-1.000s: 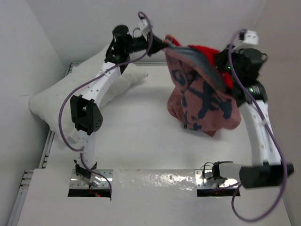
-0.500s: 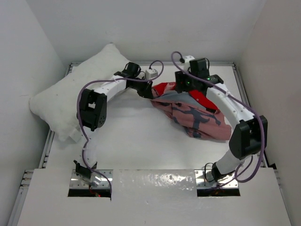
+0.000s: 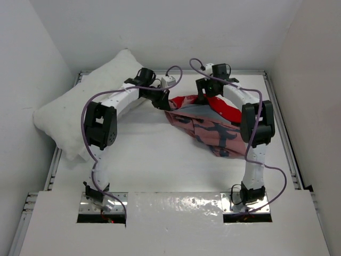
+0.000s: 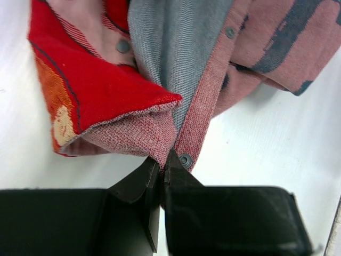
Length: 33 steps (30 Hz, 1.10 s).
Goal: Put the pillow into the pillowcase
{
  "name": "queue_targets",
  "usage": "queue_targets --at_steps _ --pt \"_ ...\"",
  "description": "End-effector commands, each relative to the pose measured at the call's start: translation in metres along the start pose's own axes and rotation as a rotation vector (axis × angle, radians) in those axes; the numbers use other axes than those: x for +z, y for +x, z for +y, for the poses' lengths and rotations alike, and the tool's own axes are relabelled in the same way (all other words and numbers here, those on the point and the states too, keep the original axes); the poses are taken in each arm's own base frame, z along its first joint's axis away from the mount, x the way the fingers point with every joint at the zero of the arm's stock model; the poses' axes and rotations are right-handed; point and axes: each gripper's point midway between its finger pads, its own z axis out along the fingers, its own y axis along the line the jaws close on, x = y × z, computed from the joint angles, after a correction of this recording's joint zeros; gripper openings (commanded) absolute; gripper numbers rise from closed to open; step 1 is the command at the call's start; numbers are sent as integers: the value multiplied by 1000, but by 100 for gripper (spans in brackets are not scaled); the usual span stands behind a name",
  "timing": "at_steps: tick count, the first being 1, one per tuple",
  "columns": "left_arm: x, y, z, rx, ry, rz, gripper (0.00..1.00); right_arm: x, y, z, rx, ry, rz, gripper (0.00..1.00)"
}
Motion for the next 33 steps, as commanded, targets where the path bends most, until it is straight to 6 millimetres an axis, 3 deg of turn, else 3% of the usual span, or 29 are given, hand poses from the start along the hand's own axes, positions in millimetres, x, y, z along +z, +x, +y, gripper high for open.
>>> queue_targets --at_steps 1,6,8,10,14,15,17,19,21,22,23,24,25,27,28,29,30,31,32,33 --pt "-25 -25 2 35 -39 -73 0 -5 -22 -1 -157 -91 -69 76" --pt "-20 -24 11 7 -48 -85 0 -5 9 22 -176 -220 4 77" --pt "-17 -22 12 -8 -41 -85 0 -10 8 20 -196 -196 -20 78" --pt "-15 -21 12 -17 -34 -87 0 -2 4 15 -198 -143 -48 80" --pt "-12 -20 11 -26 -20 -89 0 32 -3 -24 -137 110 -59 84" --pt "-12 -21 11 -27 -18 -92 0 49 9 -33 -126 166 -37 84" --pt "-13 -23 10 -34 -20 -105 0 60 -3 -43 -101 242 -67 83" --pt "-15 -26 10 -27 -21 -115 0 69 -14 -49 -64 272 -71 63" --pt "-17 -32 10 -12 -26 -128 0 62 -31 -56 -63 310 -97 36" --pt "-21 -41 14 5 -38 -153 0 46 -57 -64 -62 353 -161 5" --pt "-22 -47 17 12 -45 -170 0 33 -74 -72 -52 399 -207 0" --pt "-23 -56 19 22 -54 -191 0 12 -95 -86 -39 480 -261 0" --pt "-31 -81 23 54 -72 -242 0 -10 -120 -97 -24 532 -338 0" --pt "-31 -103 32 80 -79 -285 0 -85 -186 -113 -1 641 -531 0" --pt "-45 -139 29 124 -88 -353 0 -119 -202 -126 18 721 -582 0" --pt "-45 -150 34 135 -91 -379 0 -168 -227 -127 34 765 -670 0" --pt "-52 -166 33 158 -98 -417 0 -204 -243 -130 22 811 -721 0" --pt "-67 -196 27 213 -106 -497 0 -236 -251 -133 45 862 -765 0" --pt "-74 -210 23 238 -110 -536 0 -289 -262 -129 65 882 -843 0" --pt "-84 -228 18 289 -116 -593 0 -305 -258 -128 52 894 -851 0"
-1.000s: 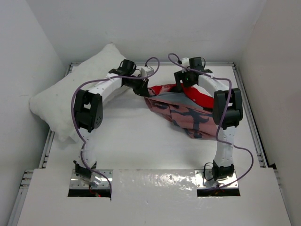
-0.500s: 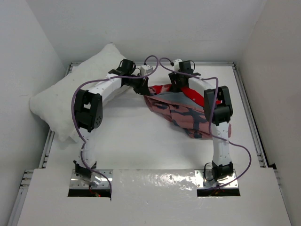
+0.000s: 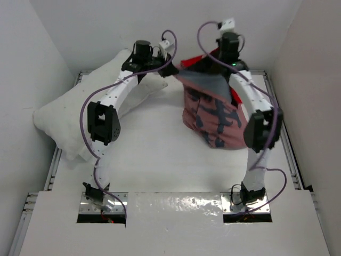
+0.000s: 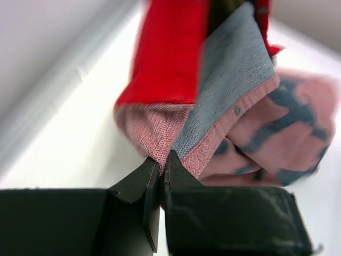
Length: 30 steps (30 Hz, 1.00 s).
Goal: Put the pillow into the pillowcase
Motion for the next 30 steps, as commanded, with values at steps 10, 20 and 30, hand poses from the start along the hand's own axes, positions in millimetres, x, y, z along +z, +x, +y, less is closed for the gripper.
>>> queue_targets --at_steps 10,20,30 --pt "-18 -110 -37 137 49 -245 1 -258 -141 -131 200 -82 -462 0" --pt "-19 18 70 26 -354 98 48 -175 -12 33 334 -546 79 0" --pt "-154 -20 94 283 -578 286 100 -115 5 93 397 -637 250 0"
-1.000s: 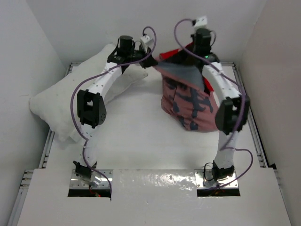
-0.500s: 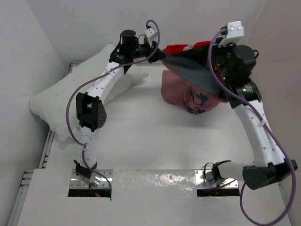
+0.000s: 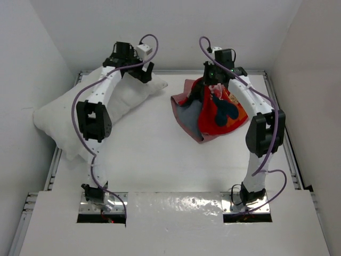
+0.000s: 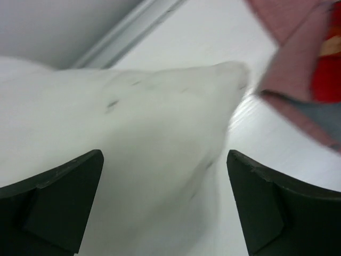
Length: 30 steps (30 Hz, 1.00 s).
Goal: Put the pillow into the pillowcase
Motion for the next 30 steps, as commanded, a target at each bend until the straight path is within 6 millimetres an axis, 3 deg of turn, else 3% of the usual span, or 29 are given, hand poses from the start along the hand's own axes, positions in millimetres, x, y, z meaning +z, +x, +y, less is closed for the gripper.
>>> queue_targets --at_steps 1,2,4,9,12,13,14,15,16,17,18,20,21,22,23,24,25,27,28,29,30 --pt "-89 -47 23 307 -244 36 100 -17 -45 17 33 -65 -113 0" --pt "-92 -25 38 345 -314 137 100 -12 -45 18 34 -70 -114 0" --pt "-89 0 50 373 -347 243 100 -8 -44 17 33 -68 -111 0" --pt "-50 86 42 376 -201 483 100 -3 -45 15 23 -64 -111 0" --pt "-33 115 44 352 -187 514 96 -3 -44 12 11 -49 -109 0" --pt "-31 116 45 347 -190 505 89 -4 -43 11 8 -46 -108 0" --pt "-24 118 40 331 -170 471 66 -3 -40 9 2 -38 -100 0" --pt "-28 108 38 329 -176 428 53 -4 -39 9 -1 -34 -98 0" --pt "-25 110 35 329 -167 404 42 -5 -34 7 -7 -30 -91 0" --pt "-26 103 30 332 -146 371 6 -6 -34 6 -10 -29 -94 0" --pt "-36 89 27 332 -156 335 0 -7 -33 6 -13 -27 -94 0" --pt "-44 82 11 344 -90 295 0 -11 -31 4 -16 -19 -102 0" --pt "-60 66 1 373 -63 253 0 -12 -30 3 -18 -15 -105 0" --pt "-70 76 -18 377 21 275 0 -12 -25 2 -18 -10 -97 0" --pt "-89 59 -43 462 125 204 0 -14 -27 2 -21 -10 -106 0" --pt "-100 61 -58 494 189 196 0 -14 -27 3 -22 -9 -109 0" --pt "-116 83 -88 526 343 225 0 -15 -25 2 -24 -8 -105 0" --pt "-153 98 -123 567 476 242 0 -16 -26 2 -24 -6 -102 0" --pt "-169 134 -147 517 586 320 0 -17 -29 2 -27 -5 -107 0" --pt "-178 146 -160 487 593 358 5 -18 -28 2 -31 -5 -101 0" --pt "-198 149 -173 514 581 346 27 -18 -28 1 -33 -2 -97 0"
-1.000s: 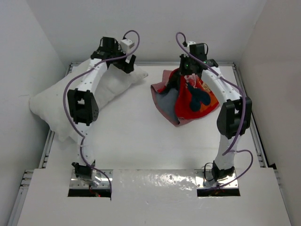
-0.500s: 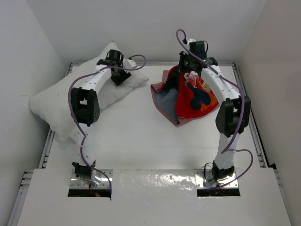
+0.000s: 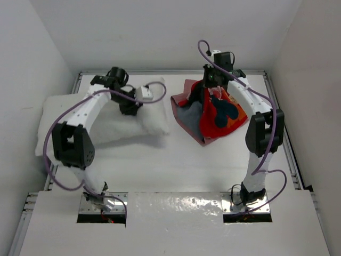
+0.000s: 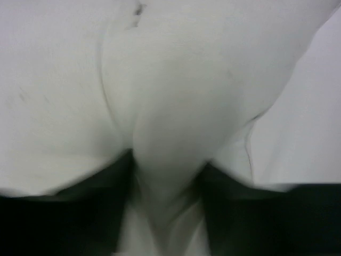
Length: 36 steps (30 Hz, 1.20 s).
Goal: Put the pillow into the pillowcase
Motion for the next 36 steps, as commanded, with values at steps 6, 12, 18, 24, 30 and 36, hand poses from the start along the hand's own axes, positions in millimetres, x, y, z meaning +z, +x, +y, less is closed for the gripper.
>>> queue_targets --at_steps 6,12,18,24,30,36 --pt "-39 -6 -149 114 260 -94 100 -30 -39 0 -35 20 -111 0" --pt "-72 -94 -46 -11 98 -301 100 -32 -34 0 -24 22 -103 0" --pt "-23 -54 42 62 12 -48 100 -38 -29 -3 -41 38 -98 0" --pt "32 -6 -12 63 239 52 100 -39 -23 -8 -44 68 -70 0" --pt "79 33 -84 12 501 107 96 -30 -28 -6 -11 59 -83 0" --pt "96 22 -87 -203 519 89 0 -23 -33 20 -55 14 -91 0"
